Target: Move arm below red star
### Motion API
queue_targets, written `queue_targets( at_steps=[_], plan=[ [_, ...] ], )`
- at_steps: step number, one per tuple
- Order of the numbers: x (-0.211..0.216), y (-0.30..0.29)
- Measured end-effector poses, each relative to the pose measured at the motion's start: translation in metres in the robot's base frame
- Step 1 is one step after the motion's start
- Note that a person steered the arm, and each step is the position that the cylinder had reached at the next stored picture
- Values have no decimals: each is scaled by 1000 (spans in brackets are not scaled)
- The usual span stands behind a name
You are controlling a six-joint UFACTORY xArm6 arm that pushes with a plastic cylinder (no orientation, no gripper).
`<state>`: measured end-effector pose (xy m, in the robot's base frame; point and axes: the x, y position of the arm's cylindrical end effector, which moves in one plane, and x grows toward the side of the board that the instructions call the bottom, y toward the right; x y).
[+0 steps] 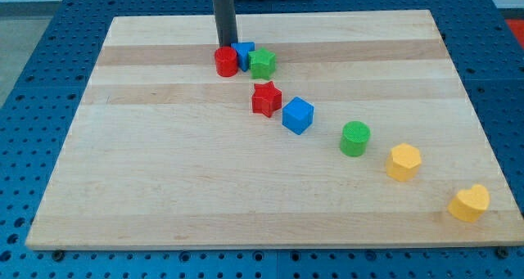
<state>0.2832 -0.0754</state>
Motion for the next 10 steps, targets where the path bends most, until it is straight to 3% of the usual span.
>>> queue_targets(
  at_steps=[4,5,8,9,10],
  plan=[
    [1,-27],
    [19,-41],
    [129,-37],
    [168,8],
    [179,53]
  ],
)
